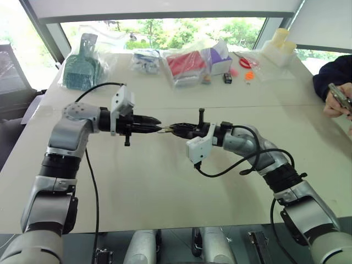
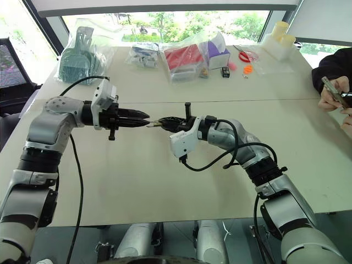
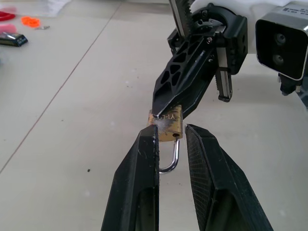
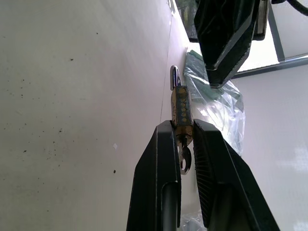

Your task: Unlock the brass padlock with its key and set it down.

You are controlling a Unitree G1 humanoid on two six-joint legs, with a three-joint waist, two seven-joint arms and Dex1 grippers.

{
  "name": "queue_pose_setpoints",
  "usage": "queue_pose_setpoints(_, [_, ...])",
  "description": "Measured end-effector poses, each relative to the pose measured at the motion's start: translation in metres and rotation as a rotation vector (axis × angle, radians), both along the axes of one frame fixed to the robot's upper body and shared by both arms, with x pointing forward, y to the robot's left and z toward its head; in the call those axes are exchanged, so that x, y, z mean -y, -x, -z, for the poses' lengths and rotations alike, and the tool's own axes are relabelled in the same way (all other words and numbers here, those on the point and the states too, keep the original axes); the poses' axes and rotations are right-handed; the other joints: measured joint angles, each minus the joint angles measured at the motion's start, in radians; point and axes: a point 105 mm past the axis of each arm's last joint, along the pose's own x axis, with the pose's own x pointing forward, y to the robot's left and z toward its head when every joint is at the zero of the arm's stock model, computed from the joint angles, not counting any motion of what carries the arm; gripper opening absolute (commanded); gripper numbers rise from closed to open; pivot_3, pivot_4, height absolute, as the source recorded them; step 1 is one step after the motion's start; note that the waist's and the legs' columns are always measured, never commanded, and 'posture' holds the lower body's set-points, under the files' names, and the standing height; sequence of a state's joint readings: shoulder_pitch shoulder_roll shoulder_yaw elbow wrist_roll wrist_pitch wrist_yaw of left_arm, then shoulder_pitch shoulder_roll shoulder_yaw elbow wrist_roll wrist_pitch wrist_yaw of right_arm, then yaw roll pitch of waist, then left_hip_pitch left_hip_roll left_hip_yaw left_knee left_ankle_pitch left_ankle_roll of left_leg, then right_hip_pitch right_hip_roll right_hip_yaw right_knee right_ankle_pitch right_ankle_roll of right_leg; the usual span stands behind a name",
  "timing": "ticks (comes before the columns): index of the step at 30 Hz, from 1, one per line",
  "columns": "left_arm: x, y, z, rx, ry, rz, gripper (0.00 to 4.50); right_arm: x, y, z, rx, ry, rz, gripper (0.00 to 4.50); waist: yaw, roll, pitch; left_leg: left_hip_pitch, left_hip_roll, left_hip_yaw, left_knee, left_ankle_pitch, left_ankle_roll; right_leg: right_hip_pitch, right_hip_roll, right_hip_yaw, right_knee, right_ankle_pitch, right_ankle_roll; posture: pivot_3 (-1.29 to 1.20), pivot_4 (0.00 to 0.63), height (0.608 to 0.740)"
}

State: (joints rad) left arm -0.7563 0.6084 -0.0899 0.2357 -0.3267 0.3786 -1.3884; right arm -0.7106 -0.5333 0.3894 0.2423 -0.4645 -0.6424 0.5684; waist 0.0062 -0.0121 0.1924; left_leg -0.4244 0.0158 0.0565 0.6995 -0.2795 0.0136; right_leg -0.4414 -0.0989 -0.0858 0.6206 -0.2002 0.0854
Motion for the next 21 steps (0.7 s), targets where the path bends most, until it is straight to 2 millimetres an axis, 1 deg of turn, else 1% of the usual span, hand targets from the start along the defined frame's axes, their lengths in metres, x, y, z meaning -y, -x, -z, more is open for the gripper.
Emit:
queue_pose_setpoints(5, [0.001,-0.005,0.020,-0.016,-0.033,-0.009,0.87,0.001,-0.001,0.001,-0.005,0.006,0.006,0.00,0.000,0.000,0.000,0.000,0.000,0.001,0.000,0.000,0.000,0.000,0.000,0.000,0.000,0.000,0.000,0.00,0.150,0.740])
queue_pose_setpoints(8, [0.001,-0.009,0.027,-0.009,-0.042,-0.015,0.87,0.002,-0.002,0.001,-0.009,0.005,0.017,0.00,0.000,0.000,0.000,0.000,0.000,0.001,0.000,0.000,0.000,0.000,0.000,0.000,0.000,0.000,0.000,0.00,0.150,0.740])
queue_pose_setpoints(11, [-0.001,-0.017,0.034,-0.014,-0.037,-0.060,0.87,0.002,-0.002,0.000,-0.009,0.006,0.018,0.00,0.001,0.000,0.000,0.000,0.000,0.001,0.000,0.000,0.000,0.000,0.000,0.000,0.000,0.000,0.000,0.00,0.150,0.740])
queue_pose_setpoints(13, [-0.001,-0.023,0.034,-0.009,-0.023,-0.083,0.87,0.002,-0.002,0.000,-0.009,0.006,0.018,0.00,0.001,0.000,0.000,0.000,0.000,0.001,0.000,0.000,0.000,0.000,0.000,0.000,0.000,0.000,0.000,0.00,0.150,0.740])
queue_pose_setpoints(16, [-0.001,-0.029,0.029,0.025,-0.012,-0.106,0.87,0.002,-0.002,0.000,-0.010,0.005,0.017,0.00,0.001,0.000,0.000,0.000,0.000,0.001,0.000,0.000,0.000,0.000,0.000,0.000,0.000,0.000,0.000,0.00,0.150,0.740])
queue_pose_setpoints(21, [-0.005,-0.028,0.028,0.033,-0.016,-0.111,0.87,0.002,-0.002,0.000,-0.012,0.004,0.015,0.00,-0.001,0.000,0.000,0.000,0.000,0.002,0.000,0.000,0.000,0.000,0.000,0.000,0.000,0.000,0.000,0.00,0.150,0.740])
